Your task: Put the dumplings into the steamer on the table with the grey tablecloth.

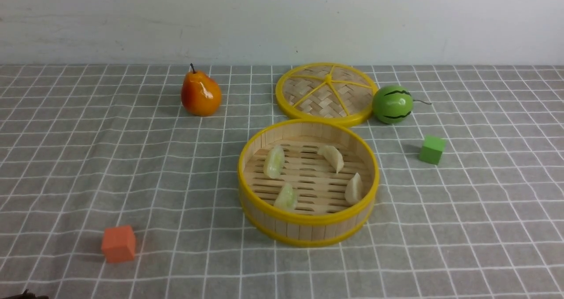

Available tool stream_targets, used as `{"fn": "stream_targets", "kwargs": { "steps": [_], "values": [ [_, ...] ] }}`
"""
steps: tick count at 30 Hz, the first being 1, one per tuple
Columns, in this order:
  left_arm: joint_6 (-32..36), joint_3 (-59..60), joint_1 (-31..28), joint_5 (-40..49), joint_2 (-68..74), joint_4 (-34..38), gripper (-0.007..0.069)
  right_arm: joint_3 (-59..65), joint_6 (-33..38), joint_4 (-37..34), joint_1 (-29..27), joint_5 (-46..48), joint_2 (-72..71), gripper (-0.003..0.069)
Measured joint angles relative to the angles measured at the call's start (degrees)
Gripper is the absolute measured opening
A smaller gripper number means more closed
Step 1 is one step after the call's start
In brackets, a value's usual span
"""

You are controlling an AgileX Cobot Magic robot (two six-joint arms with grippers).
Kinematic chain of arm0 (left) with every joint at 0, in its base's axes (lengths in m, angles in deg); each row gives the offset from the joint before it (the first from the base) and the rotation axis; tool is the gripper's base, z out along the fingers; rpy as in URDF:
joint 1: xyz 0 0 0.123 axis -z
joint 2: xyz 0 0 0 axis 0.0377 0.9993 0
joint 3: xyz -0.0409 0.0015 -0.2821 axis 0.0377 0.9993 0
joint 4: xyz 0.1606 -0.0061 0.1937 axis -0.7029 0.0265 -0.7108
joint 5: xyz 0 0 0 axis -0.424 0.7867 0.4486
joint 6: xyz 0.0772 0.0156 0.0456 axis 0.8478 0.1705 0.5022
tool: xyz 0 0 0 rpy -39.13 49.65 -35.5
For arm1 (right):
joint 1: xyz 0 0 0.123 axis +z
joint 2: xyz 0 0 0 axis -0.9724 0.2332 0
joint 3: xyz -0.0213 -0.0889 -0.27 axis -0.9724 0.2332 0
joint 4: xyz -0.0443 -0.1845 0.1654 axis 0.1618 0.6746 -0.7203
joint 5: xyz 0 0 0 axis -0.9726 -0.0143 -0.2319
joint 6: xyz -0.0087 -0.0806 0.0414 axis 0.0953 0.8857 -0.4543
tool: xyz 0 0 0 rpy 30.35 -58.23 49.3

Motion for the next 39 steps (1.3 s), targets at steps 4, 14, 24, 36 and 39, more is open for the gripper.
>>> {"fn": "stream_targets", "kwargs": {
  "steps": [4,14,24,36,39],
  "values": [
    [0.0,0.0,0.0,0.0,0.0,0.0,0.0102,0.0,0.0,0.0,-0.5,0.1,0.0,-0.0012],
    [0.0,0.0,0.0,0.0,0.0,0.0,0.0112,-0.1,-0.2,0.0,-0.6,0.3,0.0,-0.0003],
    [0.0,0.8,0.0,-0.8,-0.6,-0.2,0.0125,-0.1,-0.2,0.0,-0.6,0.3,0.0,0.0006],
    [0.1,10.2,-18.1,-19.5,-19.0,0.3,0.0129,-0.1,-0.2,0.0,-0.6,0.3,0.0,0.0019],
    [0.6,14.9,-22.7,-27.5,-20.7,2.5,0.0129,-0.1,-0.2,0.0,-0.6,0.3,0.0,0.0023]
  ]
}}
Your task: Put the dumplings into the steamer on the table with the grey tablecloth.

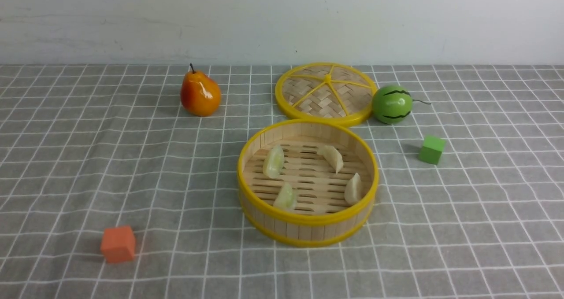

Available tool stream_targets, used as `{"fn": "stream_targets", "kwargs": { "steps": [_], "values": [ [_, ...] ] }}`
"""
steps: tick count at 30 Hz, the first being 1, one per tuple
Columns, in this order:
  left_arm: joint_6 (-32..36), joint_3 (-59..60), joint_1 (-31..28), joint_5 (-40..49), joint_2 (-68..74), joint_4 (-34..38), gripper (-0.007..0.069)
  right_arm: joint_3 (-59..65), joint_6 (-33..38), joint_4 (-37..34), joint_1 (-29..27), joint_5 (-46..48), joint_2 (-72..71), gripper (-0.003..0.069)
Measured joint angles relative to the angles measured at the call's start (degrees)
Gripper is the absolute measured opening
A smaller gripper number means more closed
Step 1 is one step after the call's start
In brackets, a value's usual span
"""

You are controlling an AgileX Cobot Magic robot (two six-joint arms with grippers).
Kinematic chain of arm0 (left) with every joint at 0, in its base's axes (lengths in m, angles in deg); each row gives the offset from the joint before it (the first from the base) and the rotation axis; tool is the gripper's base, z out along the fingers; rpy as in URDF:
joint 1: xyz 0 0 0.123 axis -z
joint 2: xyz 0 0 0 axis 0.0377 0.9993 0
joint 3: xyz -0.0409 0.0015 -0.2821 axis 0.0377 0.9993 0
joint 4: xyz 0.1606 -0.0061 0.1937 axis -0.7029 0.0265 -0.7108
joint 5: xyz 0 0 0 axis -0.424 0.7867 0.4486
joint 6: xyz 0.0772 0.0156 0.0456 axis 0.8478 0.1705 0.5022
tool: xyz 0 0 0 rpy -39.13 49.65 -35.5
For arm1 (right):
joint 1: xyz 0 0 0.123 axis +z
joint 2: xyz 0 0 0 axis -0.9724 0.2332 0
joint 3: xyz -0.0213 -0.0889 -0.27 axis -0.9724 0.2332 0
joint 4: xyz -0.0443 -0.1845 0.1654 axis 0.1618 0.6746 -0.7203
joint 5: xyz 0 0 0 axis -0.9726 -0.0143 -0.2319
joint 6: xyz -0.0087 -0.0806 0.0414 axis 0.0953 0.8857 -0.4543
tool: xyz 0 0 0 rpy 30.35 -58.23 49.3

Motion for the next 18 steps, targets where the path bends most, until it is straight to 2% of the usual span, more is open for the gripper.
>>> {"fn": "stream_targets", "kwargs": {
  "steps": [5,9,12,18],
  "values": [
    [2.0,7.8,-1.0,-5.6,0.0,3.1,0.0123,0.0,0.0,0.0,0.0,0.0,0.0,0.0032],
    [2.5,8.9,-1.0,6.0,0.0,7.5,0.0044,0.0,0.0,0.0,0.0,0.0,0.0,0.0039],
    [4.7,9.2,-1.0,11.4,0.0,10.0,-0.0014,0.0,0.0,0.0,0.0,0.0,0.0,0.0041],
    [7.6,9.2,-1.0,11.9,0.0,12.8,-0.0014,0.0,0.0,0.0,0.0,0.0,0.0,0.005]
  ]
}}
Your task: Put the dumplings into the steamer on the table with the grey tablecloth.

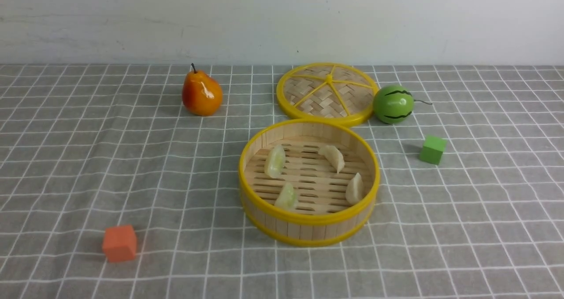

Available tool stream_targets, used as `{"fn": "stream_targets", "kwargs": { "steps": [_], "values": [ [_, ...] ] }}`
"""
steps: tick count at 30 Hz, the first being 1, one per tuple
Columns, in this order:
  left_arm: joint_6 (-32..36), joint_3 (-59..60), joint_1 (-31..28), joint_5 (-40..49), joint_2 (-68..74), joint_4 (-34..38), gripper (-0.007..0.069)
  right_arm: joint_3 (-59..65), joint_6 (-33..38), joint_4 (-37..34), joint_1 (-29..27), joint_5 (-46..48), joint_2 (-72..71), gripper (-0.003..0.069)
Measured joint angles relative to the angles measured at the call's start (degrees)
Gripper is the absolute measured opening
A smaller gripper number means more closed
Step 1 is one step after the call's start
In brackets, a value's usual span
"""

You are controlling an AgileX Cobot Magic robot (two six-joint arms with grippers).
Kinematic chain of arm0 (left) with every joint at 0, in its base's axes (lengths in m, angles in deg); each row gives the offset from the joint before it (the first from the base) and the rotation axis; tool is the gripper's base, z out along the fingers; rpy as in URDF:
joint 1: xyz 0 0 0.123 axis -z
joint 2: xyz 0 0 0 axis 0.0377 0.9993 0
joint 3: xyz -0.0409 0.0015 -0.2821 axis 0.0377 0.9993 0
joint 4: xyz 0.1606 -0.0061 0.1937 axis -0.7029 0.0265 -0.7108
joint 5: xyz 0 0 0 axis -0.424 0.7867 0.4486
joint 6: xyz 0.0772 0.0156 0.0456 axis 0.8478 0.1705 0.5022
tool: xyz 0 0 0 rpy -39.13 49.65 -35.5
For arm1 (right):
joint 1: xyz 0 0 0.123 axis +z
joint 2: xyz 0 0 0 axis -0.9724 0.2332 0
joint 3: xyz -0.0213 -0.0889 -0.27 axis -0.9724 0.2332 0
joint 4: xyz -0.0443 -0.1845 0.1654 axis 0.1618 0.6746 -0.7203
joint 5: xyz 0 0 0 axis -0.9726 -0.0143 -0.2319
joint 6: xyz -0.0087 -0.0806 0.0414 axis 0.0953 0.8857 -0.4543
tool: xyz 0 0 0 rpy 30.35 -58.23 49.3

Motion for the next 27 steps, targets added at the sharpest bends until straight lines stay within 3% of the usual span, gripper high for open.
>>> {"fn": "stream_targets", "kwargs": {
  "steps": [27],
  "values": [
    [0.4,0.0,0.0,0.1,0.0,0.9,-0.0014,0.0,0.0,0.0,0.0,0.0,0.0,0.0087]
  ]
}}
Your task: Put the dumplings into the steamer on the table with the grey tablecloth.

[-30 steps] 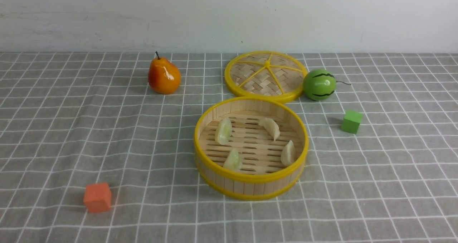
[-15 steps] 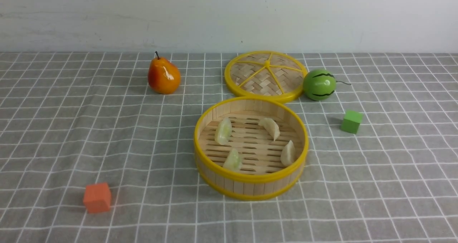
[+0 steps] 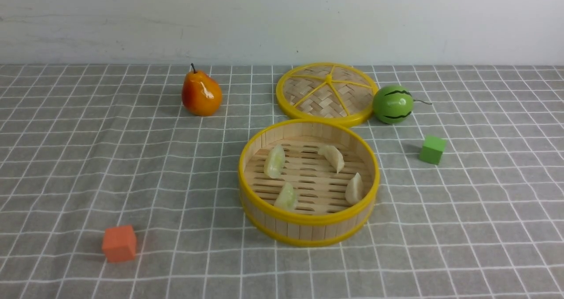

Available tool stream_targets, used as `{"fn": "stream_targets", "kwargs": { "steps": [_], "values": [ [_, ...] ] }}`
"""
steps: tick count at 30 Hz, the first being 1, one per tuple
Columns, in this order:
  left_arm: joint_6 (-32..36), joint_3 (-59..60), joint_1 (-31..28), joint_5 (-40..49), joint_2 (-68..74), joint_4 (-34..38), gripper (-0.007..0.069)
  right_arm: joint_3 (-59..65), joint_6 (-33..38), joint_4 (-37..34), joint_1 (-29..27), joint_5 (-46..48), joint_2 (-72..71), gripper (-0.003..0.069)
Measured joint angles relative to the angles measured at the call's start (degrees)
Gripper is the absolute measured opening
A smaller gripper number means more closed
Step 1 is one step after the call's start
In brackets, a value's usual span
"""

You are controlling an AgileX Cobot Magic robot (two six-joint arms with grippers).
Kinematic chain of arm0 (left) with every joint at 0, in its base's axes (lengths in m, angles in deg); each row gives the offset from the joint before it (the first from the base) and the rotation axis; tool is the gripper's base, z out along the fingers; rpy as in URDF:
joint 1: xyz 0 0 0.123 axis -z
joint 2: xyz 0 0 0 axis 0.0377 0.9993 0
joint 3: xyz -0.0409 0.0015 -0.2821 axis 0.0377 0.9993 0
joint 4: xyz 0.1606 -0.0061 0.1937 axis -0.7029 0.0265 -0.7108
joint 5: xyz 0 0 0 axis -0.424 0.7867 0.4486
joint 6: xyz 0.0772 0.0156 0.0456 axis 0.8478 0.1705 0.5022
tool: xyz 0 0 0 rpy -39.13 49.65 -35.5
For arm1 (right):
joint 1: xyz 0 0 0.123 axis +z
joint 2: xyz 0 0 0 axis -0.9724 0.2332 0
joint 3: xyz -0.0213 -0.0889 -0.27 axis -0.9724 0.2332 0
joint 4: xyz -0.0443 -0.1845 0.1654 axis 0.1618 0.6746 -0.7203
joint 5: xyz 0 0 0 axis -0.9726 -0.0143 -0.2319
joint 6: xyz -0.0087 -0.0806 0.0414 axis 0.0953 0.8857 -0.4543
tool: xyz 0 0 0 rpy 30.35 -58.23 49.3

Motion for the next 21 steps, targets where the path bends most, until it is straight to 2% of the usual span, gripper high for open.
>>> {"fn": "stream_targets", "kwargs": {
  "steps": [21],
  "values": [
    [0.0,0.0,0.0,0.0,0.0,0.0,-0.0014,0.0,0.0,0.0,0.0,0.0,0.0,0.0108]
  ]
}}
